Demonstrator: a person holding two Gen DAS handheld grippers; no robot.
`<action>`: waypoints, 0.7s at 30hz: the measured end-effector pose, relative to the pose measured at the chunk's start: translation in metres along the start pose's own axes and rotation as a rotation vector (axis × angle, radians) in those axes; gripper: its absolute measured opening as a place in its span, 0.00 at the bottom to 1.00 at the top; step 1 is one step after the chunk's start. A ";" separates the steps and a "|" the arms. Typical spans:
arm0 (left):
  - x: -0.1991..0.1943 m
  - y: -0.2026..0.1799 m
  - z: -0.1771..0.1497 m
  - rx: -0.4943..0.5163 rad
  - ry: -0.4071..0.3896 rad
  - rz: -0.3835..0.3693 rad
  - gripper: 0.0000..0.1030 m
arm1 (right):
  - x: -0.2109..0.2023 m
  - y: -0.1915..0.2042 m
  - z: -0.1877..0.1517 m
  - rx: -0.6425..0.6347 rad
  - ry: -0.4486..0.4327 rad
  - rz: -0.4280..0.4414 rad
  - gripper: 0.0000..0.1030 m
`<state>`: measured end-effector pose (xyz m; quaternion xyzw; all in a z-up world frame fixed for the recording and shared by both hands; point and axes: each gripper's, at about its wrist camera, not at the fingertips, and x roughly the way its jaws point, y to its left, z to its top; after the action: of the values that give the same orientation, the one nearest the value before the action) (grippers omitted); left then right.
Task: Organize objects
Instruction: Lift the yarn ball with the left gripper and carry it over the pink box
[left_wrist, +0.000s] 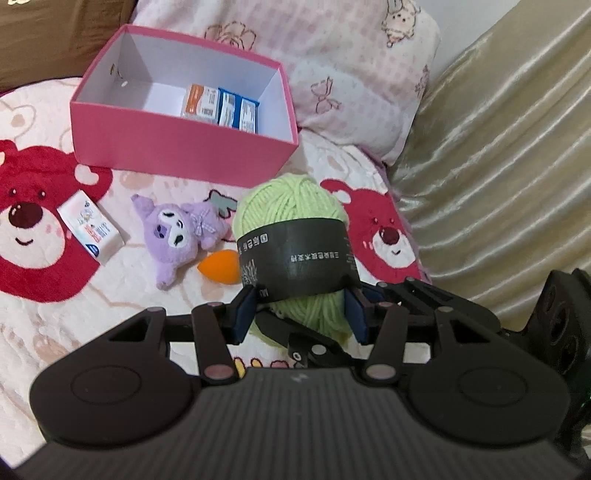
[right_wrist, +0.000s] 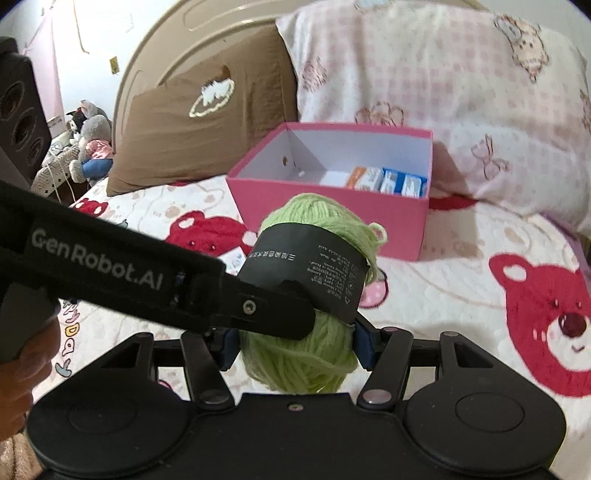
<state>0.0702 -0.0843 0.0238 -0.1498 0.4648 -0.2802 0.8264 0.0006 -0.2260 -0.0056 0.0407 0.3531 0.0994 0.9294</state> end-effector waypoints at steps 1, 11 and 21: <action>-0.003 0.001 0.001 0.000 -0.006 -0.003 0.49 | -0.001 0.001 0.002 -0.009 -0.009 0.001 0.62; -0.027 0.003 0.015 0.011 -0.062 -0.005 0.49 | -0.009 0.013 0.019 -0.058 -0.079 0.023 0.63; -0.038 0.017 0.039 0.010 -0.090 -0.003 0.50 | 0.001 0.021 0.045 -0.070 -0.093 0.046 0.63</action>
<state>0.0934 -0.0482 0.0611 -0.1590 0.4255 -0.2765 0.8469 0.0284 -0.2054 0.0305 0.0208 0.3046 0.1313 0.9432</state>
